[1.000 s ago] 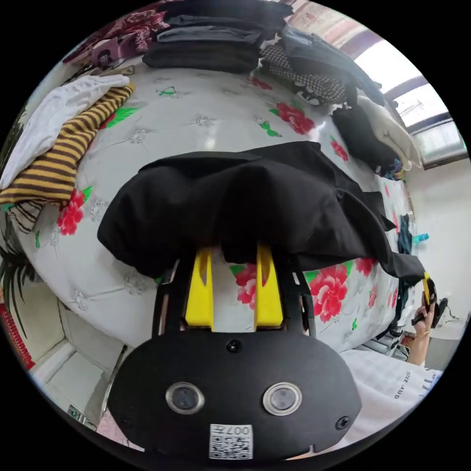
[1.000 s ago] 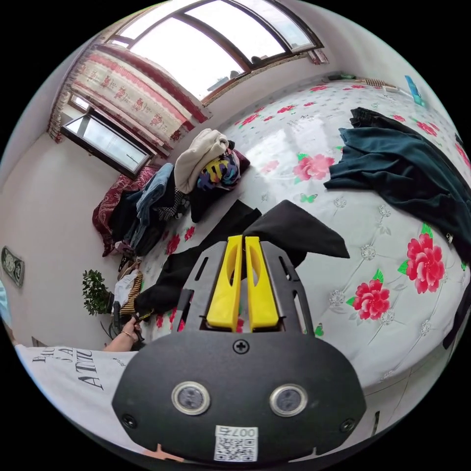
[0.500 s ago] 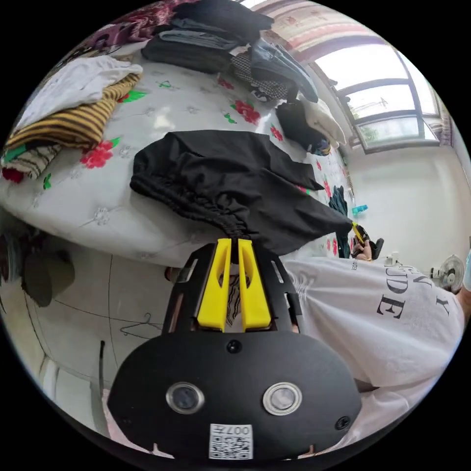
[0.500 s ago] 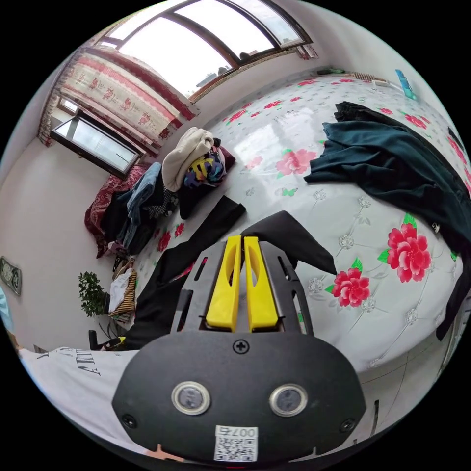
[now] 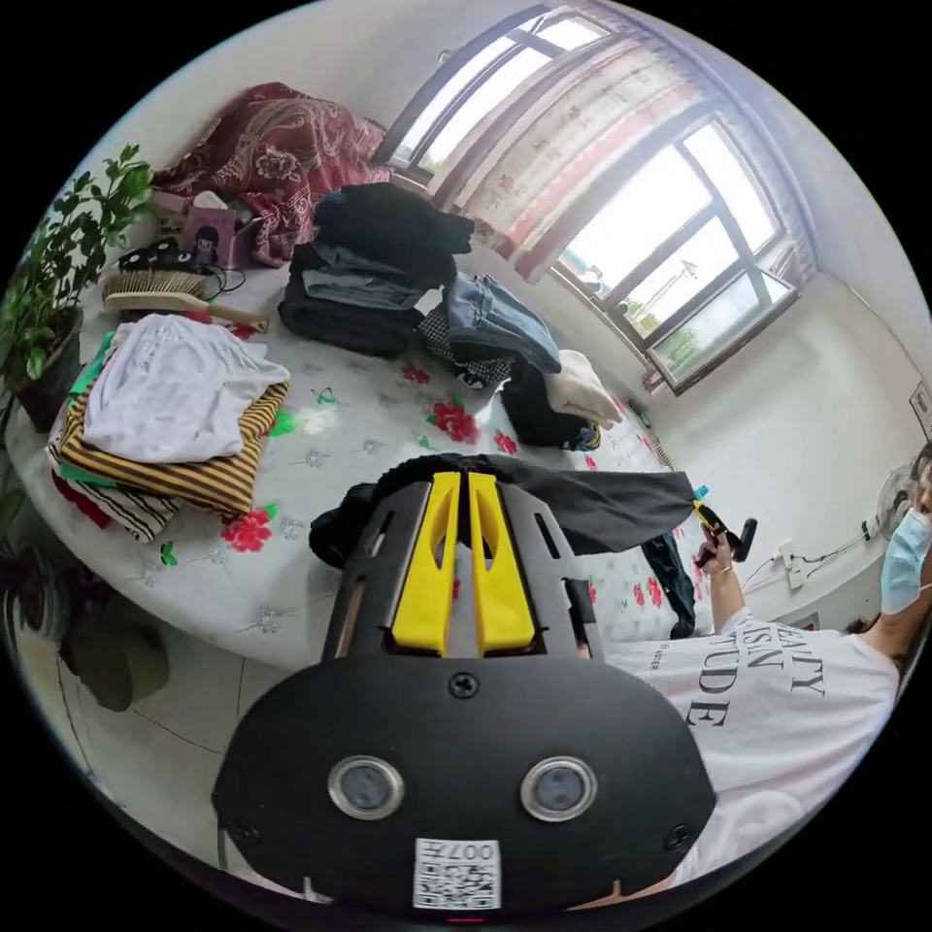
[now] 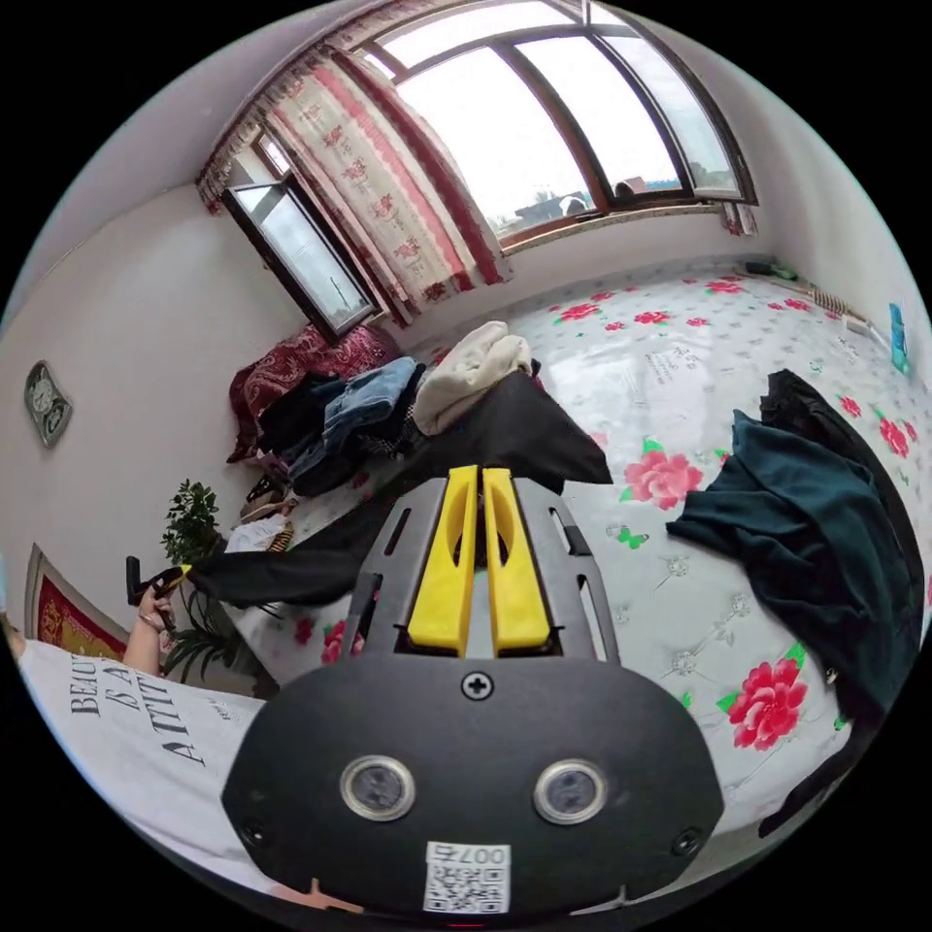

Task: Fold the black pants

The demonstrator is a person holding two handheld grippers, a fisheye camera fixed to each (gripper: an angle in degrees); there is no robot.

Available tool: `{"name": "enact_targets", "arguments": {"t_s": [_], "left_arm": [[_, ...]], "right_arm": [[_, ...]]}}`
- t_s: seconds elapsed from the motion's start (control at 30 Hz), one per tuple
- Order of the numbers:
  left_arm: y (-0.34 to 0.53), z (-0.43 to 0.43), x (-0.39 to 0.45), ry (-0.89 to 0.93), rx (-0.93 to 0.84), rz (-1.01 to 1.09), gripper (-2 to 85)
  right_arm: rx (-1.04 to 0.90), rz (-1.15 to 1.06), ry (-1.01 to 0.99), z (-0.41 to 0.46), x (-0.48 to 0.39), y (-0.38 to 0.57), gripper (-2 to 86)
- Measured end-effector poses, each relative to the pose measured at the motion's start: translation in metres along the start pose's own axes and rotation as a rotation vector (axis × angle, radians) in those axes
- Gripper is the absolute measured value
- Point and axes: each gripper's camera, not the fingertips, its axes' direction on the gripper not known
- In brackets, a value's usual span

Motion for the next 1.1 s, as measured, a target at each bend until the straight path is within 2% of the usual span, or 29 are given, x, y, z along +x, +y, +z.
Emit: {"name": "enact_targets", "arguments": {"t_s": [0.07,0.2,0.3,0.37,0.5,0.57,0.73,0.9,1.1], "left_arm": [[0.019,0.011,-0.003,-0.059,-0.093,-0.004,-0.7],[0.089,0.072,-0.038,-0.070,-0.320,-0.199,-0.7],[0.134,0.103,-0.047,-0.071,-0.418,-0.291,-0.6],[0.150,0.106,-0.046,-0.062,-0.439,-0.319,-0.5],[0.167,0.109,-0.036,-0.062,-0.501,-0.307,0.8],[0.166,0.111,-0.032,-0.078,-0.505,-0.302,2.3],[0.145,0.095,-0.014,-0.160,-0.470,-0.226,7.4],[0.101,0.094,-0.010,-0.243,-0.441,-0.210,7.8],[0.033,0.140,-0.004,-0.284,-0.435,-0.190,10.3]], "right_arm": [[-0.070,-0.016,0.038,0.016,0.004,0.022,-0.3],[-0.286,0.163,0.106,0.077,0.046,0.096,-0.3],[-0.459,0.220,0.191,0.104,0.066,0.143,-0.1],[-0.492,0.216,0.196,0.100,0.070,0.158,0.0],[-0.509,0.249,0.185,0.087,0.078,0.166,1.1],[-0.504,0.287,0.266,0.083,0.080,0.158,2.3],[-0.288,0.181,0.341,0.073,0.050,0.110,4.7],[-0.276,0.104,0.221,0.157,0.022,0.035,7.2],[-0.332,0.178,0.235,0.280,0.015,-0.037,9.2]]}}
